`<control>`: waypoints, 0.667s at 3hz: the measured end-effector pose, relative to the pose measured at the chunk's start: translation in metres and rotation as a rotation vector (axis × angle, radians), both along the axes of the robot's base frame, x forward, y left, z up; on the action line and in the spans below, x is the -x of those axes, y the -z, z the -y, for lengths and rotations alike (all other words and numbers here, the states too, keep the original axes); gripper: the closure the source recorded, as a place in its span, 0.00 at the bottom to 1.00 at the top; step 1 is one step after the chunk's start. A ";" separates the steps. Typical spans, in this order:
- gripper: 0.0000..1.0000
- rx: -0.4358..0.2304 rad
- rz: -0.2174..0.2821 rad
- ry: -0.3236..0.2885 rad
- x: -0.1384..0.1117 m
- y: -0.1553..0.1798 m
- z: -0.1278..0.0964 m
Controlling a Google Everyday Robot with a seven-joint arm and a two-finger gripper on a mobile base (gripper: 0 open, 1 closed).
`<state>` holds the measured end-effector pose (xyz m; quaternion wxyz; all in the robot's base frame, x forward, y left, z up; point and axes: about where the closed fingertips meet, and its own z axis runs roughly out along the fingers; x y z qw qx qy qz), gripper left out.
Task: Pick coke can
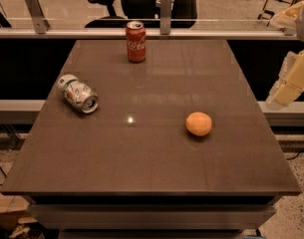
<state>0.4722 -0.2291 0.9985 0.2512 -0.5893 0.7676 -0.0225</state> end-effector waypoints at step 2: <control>0.00 -0.181 0.103 -0.049 -0.035 -0.006 0.004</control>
Offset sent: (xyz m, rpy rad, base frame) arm 0.0572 -0.0055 0.0161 0.3250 -0.1835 0.0866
